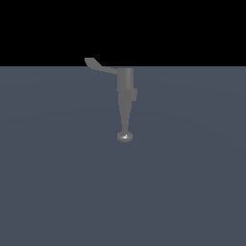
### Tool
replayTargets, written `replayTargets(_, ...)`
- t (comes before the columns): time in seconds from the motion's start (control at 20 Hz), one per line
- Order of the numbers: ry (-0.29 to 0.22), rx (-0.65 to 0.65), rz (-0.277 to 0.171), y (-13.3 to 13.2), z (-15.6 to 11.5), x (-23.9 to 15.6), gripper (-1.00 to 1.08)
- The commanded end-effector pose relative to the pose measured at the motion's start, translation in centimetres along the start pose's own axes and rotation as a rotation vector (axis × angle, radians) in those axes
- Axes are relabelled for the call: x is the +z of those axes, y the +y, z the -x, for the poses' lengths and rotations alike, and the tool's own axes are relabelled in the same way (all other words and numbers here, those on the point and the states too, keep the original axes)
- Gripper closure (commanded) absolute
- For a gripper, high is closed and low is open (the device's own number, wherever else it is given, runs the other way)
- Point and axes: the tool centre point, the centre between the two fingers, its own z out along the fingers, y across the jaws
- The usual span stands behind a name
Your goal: Turn on the faucet by rotating a designated handle.
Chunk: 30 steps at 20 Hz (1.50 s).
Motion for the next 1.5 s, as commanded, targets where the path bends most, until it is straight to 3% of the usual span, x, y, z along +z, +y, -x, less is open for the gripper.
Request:
replayTargets(0.0, 0.003, 0.057, 0.004, -0.9, -1.1, 0.5, 1.08)
replayTargets(0.7, 0.013, 0.361, 0.008, -6.2, -6.8, 4.2, 1.08)
replayTargets(1.45, -0.005, 0.686, -0.021, -12.1, -12.0, 9.7, 1.08)
